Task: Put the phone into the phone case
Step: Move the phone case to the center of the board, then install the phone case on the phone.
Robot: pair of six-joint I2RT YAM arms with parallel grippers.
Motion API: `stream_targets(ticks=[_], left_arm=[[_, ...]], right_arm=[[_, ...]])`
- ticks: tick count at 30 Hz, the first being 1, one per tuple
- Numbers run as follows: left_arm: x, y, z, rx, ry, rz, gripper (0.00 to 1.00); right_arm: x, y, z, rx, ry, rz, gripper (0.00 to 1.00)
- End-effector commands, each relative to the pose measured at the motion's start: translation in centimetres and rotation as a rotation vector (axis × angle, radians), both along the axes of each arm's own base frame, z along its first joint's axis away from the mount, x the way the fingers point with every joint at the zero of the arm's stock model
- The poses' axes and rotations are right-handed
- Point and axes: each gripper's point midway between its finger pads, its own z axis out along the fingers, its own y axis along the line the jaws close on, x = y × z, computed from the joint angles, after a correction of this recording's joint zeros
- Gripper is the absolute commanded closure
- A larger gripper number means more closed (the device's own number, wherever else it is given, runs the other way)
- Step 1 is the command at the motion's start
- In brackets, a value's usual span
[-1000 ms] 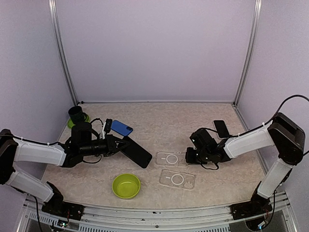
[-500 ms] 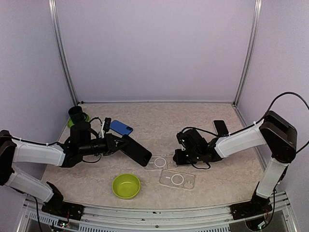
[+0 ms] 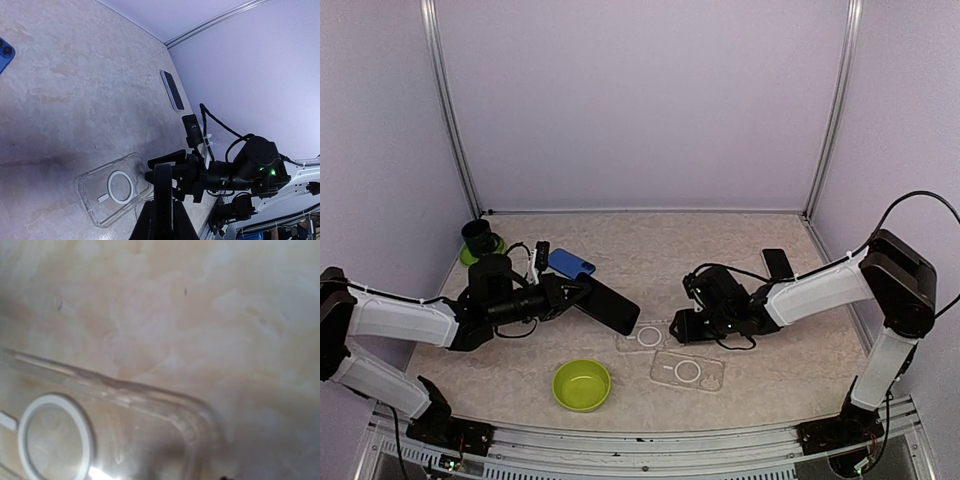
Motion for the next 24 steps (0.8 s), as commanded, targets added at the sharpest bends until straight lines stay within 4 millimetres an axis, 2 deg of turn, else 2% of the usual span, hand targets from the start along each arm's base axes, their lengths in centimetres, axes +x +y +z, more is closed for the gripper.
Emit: stream_targets(ticks=[1,7,10,15,19,24], left_arm=[[0.6,-1.3,2.1,-0.049,-0.047,0.088,1.0],[1.3,-2.1,1.7,-0.023,-0.037,0.208,1.0],[1.6,-3.0,1.1,-0.021,-0.005,0.216,1.0],[1.8,-5.1,0.1,-0.027,0.033,0.209,1.0],[1.6,-6.9,-0.8,-0.018,0.062,0.2,1.0],[1.8,-8.3,-1.2,0.008,0.072,0.206,1.0]], right_arm=[[-0.4,-0.8,2.0,0.026,-0.024,-0.039,0.46],[-0.2,-3.1,3.3,0.028,-0.05,-0.131,0.33],[-0.3,-4.2,3.0,0.035,-0.039,-0.16,0.24],[-0.2,-5.4,2.5,0.026,-0.028,-0.202,0.16],[-0.5,-6.5,1.7,0.006,-0.004,-0.231,0.14],[-1.0,-7.2,1.7,0.027,0.008,-0.243,0.2]])
